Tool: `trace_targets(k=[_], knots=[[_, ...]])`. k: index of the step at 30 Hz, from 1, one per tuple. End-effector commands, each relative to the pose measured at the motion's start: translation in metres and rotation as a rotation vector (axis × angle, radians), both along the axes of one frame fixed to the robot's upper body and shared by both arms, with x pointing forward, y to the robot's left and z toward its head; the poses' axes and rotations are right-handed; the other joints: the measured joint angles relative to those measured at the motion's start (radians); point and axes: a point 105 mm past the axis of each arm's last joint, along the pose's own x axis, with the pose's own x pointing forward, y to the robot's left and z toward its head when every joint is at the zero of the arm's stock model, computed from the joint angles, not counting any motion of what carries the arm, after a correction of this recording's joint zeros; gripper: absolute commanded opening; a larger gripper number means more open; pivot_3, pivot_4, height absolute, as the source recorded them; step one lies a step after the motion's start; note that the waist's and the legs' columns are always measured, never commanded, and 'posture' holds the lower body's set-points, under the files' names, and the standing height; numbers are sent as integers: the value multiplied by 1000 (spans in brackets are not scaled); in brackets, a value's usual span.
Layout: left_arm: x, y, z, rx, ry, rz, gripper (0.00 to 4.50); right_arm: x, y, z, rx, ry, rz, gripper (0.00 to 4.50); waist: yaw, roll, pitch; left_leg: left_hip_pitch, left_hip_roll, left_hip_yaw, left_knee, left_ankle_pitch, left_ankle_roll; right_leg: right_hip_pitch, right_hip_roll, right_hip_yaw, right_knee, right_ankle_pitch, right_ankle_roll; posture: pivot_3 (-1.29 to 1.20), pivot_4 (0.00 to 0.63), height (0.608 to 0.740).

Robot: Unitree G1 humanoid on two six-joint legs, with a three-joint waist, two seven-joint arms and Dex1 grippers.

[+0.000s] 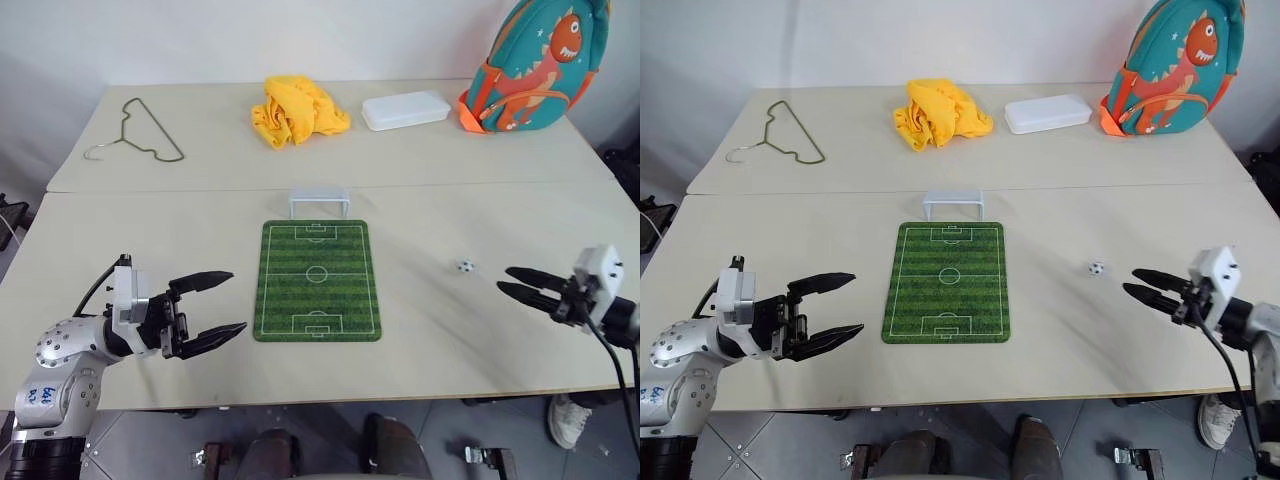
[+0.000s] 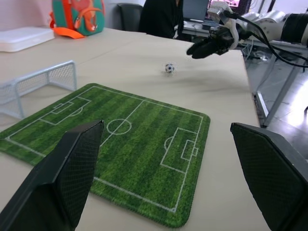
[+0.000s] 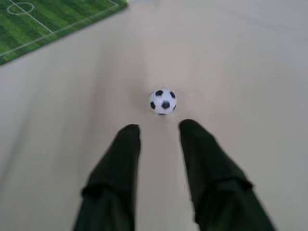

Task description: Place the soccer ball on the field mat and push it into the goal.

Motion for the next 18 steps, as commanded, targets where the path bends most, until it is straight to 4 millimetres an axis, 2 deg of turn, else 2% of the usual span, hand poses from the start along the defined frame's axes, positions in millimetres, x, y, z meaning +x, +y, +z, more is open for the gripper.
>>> trace_targets(k=[1, 3, 9, 13, 16, 18], knots=[[-3, -3, 8, -1, -43, -3, 4500, 22, 23, 7, 0, -34, -19, 2875, -2, 0, 0, 0, 0, 0, 0, 0, 0, 0, 0, 0, 0, 0, 0, 0, 150, 740], [-3, -3, 9, -2, -42, -3, 4500, 37, 38, 8, -23, -64, -31, 3480, -3, 0, 0, 0, 0, 0, 0, 0, 0, -1, 0, 0, 1, 0, 0, 0, 150, 740], [-2, -5, 10, -10, -36, -9, 4500, 71, 78, 6, -14, -66, -38, 3480, -2, 0, 0, -1, 0, 0, 0, 0, 0, -1, 0, 0, 1, 0, 0, 0, 150, 740], [-2, -7, 10, -18, -37, -12, 4500, 83, 104, 3, 0, -64, -18, 3480, -2, 0, 0, -1, 0, -1, 0, 0, 0, -2, 0, -1, 1, 0, 0, 0, 150, 740], [-1, -6, 10, -20, -39, -6, 4500, 91, 121, -2, 11, -43, -12, 2943, -9, 1, 0, -2, 0, -1, 0, 0, 0, -2, 0, -2, 0, 0, 0, 0, 150, 740], [0, -6, 11, -21, -44, 2, 4500, 94, 126, -3, 27, -35, -5, 2205, -13, 1, 0, -2, 0, -1, -1, 0, 0, -2, 0, -2, 1, 0, 0, 0, 150, 740]])
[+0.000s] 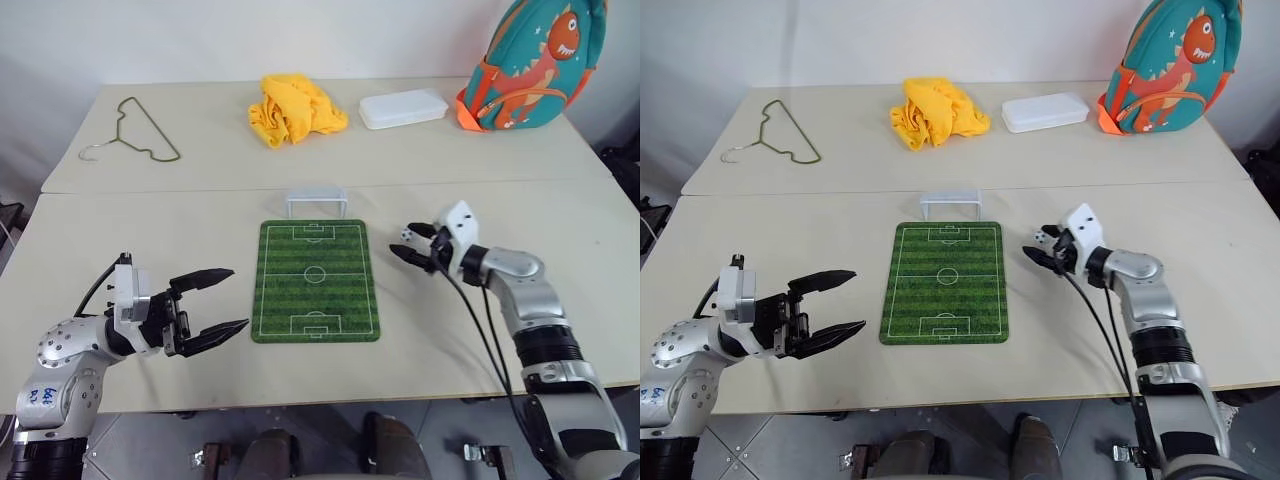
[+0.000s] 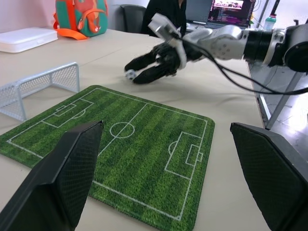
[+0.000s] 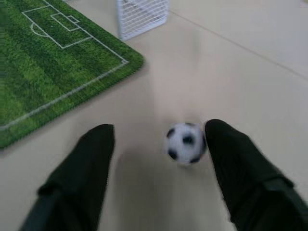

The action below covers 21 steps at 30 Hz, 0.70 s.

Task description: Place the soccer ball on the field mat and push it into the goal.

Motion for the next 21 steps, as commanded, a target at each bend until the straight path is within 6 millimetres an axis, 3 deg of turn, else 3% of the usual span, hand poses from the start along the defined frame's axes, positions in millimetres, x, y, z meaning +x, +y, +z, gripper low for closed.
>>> trace_targets(k=[1, 4, 5, 9, 13, 17, 19, 21], knots=[[-2, -2, 8, -7, -41, -5, 4500, 5, 4, 9, 20, -29, 3, 1977, -2, 0, 0, 0, 0, 0, 0, 0, 0, 0, 0, 0, 0, 0, 0, 0, 150, 740], [-1, 0, 8, -7, -43, 3, 4500, 6, 7, 14, 38, -58, 12, 956, -9, 0, 0, 0, 0, -1, 0, 0, 0, 0, 0, -1, 0, 0, 0, 0, 150, 740], [-1, 1, 8, -8, -45, 6, 4500, 5, 7, 15, 35, -66, 16, 851, -13, 0, 0, 0, 0, -1, 0, 0, 0, 0, 0, -1, 0, 0, 0, 0, 150, 740], [0, 1, 10, -23, -54, 19, 4500, 0, 6, 20, 45, -94, 42, 852, -19, 0, 0, 0, 0, -1, -2, 0, 0, 0, 0, -1, 0, 0, 0, 0, 150, 740], [2, 2, 14, -60, -68, 32, 4500, -18, 6, 36, 98, -157, 144, 852, -14, 0, 0, 0, 0, -1, -2, 0, 0, 0, 0, -1, 0, 0, 0, 0, 150, 740], [2, -3, 19, -85, -73, -6, 4500, -52, 5, 59, 154, -238, 303, 852, -12, 0, 0, 0, 0, -1, -2, 0, 0, 0, 0, -1, -1, 0, 0, 0, 150, 740], [1, -5, 19, -80, -79, -29, 4500, -63, 3, 61, 153, -218, 355, 852, -13, 0, 0, 0, 0, -1, -2, 0, 0, 0, 0, -1, -1, 0, 0, 0, 150, 740], [-3, -7, 14, -53, -61, -76, 4500, -94, 14, 56, 72, -158, 533, 852, -11, 1, 0, 0, 0, 0, -2, 0, 0, 0, 0, -1, -1, 0, 0, 0, 150, 740]])
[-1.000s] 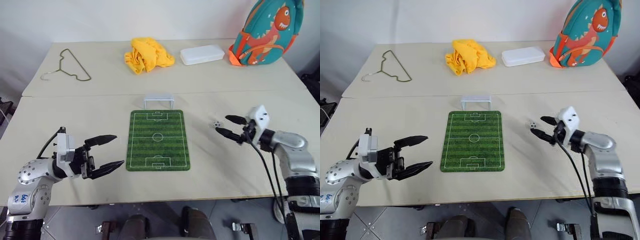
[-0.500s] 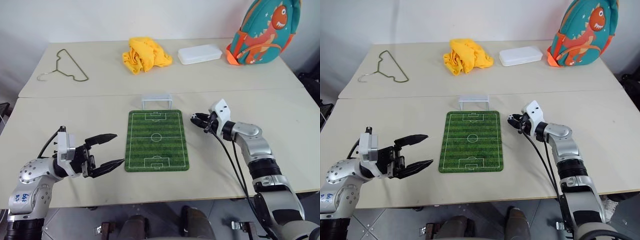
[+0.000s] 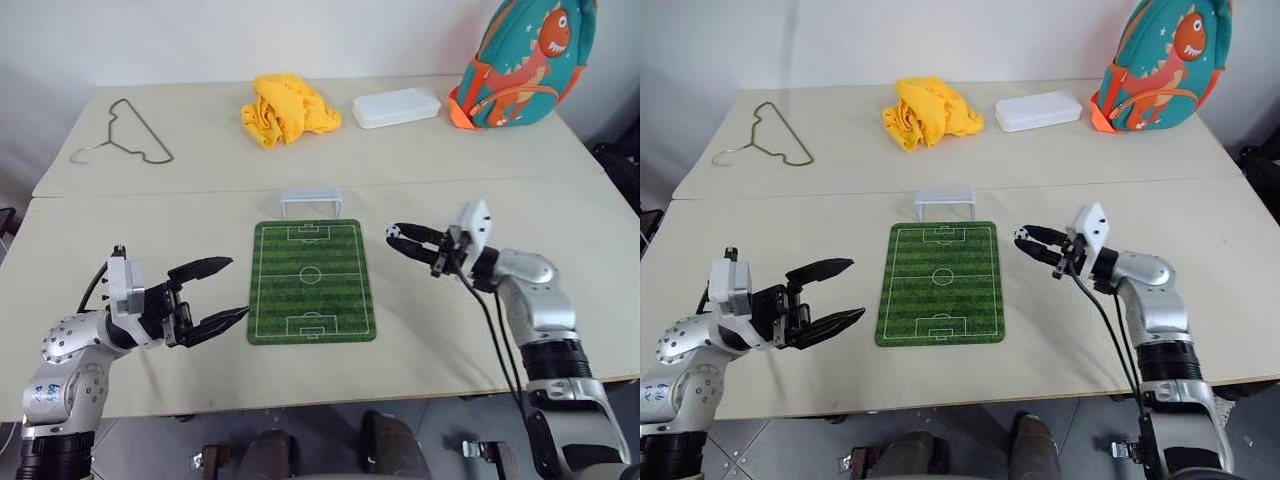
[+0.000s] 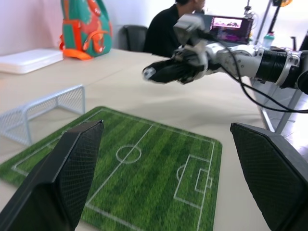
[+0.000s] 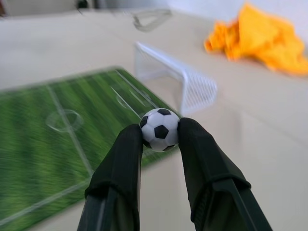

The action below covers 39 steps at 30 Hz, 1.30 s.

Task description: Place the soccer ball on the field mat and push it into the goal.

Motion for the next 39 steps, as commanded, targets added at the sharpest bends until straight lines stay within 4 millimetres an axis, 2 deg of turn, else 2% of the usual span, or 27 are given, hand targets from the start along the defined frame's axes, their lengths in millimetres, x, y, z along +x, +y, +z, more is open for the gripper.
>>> trace_targets(k=[1, 5, 8, 14, 22, 29, 34, 39], knots=[[-9, -3, -1, 26, -6, -77, 4500, -45, 17, 7, -108, 0, 261, 852, 2, 0, 0, 0, 0, 0, 0, 0, 0, 0, 0, 0, 0, 0, 0, 0, 150, 740], [-18, 10, -21, 87, 59, -95, 4500, -65, 54, -5, -186, 73, 411, 852, -10, 0, 0, 1, 1, 2, -1, 0, 0, 0, 0, 0, 0, 0, 0, 0, 150, 740], [-23, 19, -37, 123, 96, -84, 4500, -73, 83, -17, -247, 79, 476, 852, -9, 0, 0, 2, 1, 2, -1, 0, -1, -1, 0, 1, 1, 0, -1, 0, 150, 740], [-31, 28, -59, 121, 149, -20, 4500, -68, 118, -42, -335, 79, 473, 852, 6, 0, 0, 0, 0, 0, 0, 0, 0, -1, 0, 0, 1, 0, -1, 0, 150, 740], [-34, 19, -60, 95, 143, -12, 4500, -52, 123, -60, -386, 107, 404, 852, -1, -1, 0, -1, 0, -1, 0, 0, 0, -1, 0, -1, 0, 0, -1, 0, 150, 740], [-32, 19, -53, 98, 119, -6, 4500, -52, 126, -67, -397, 121, 425, 852, -1, -1, 0, -1, 0, 0, -1, 0, 0, -2, 0, -1, 0, 0, -1, 0, 150, 740], [-31, 21, -50, 102, 110, 3, 4500, -55, 135, -64, -376, 119, 452, 852, -2, -1, 0, -1, 0, 0, -1, 0, 0, -2, 0, -2, 0, 0, -1, 0, 150, 740], [-31, 22, -49, 102, 103, 11, 4500, -50, 135, -69, -395, 129, 437, 852, -1, -1, 0, -1, 0, 0, -1, 0, 0, -2, 0, -1, 1, 0, -1, 0, 150, 740]])
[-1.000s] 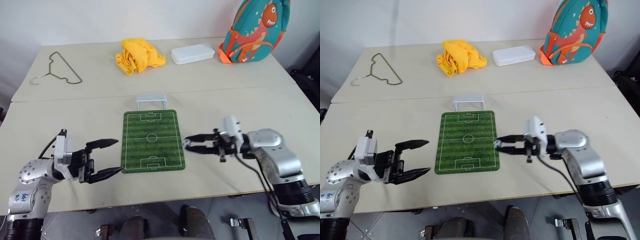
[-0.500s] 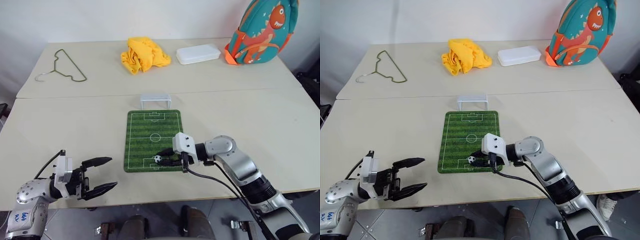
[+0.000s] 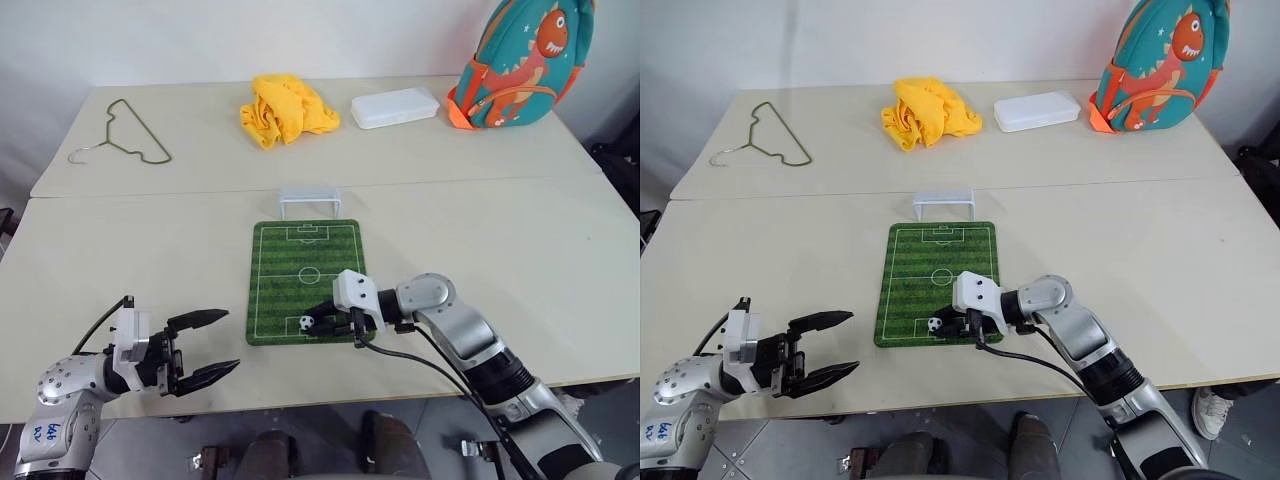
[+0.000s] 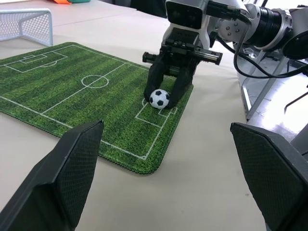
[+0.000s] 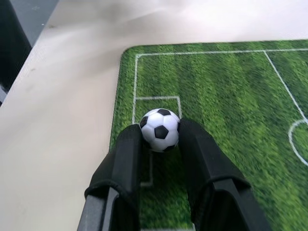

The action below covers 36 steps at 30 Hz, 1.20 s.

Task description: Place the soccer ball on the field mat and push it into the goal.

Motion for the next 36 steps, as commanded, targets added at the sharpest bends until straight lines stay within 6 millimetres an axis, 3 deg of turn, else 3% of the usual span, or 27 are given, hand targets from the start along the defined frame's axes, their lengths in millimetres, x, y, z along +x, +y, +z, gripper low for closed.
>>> trace_targets(k=[1, 6, 16, 25, 29, 32, 36], knots=[[-1, 2, 11, 11, -52, 2, 4500, 4, 1, 1, -12, -17, -2, 852, 0, 0, 0, 0, 0, 0, 0, 0, 0, 0, 0, 0, 0, 0, 0, 0, 150, 740], [1, 2, 12, 10, -59, 7, 4500, 5, -2, -2, -22, -4, -3, 852, 0, 0, 0, 0, 0, 0, 0, 0, 0, 0, 0, 0, 0, 0, 0, 0, 150, 740], [2, 4, 12, 12, -68, 17, 4500, 5, 0, 3, 3, -47, 34, 4152, -1, 0, 0, 0, 0, 0, 0, 0, 0, 0, 0, 0, 0, 0, 0, 0, 150, 740], [2, 4, 12, 8, -68, 17, 4500, -6, 0, 21, 108, -47, 120, 4152, -1, 0, 0, 0, 0, 0, 0, 0, 0, 0, 0, 0, 0, 0, 0, 0, 150, 740], [3, 6, 12, 2, -79, 30, 4500, -4, -10, 54, 256, -96, 122, 4152, 0, 0, 0, 0, 0, 0, 0, 0, 0, 0, 0, 0, 0, 0, 0, 0, 150, 740], [1, 6, 15, -10, -84, 21, 4500, -18, -39, 71, 280, -119, 162, 4152, 5, 0, 0, 0, 0, -1, 0, 0, 0, 0, 0, -1, -1, 0, 0, 0, 150, 740], [-3, 10, 14, 7, -82, -21, 4500, -32, -70, 68, 220, -100, 143, 3978, 7, -1, 0, -1, 0, -1, -1, -1, 0, 1, 0, -2, -1, 0, 0, 0, 150, 740]])
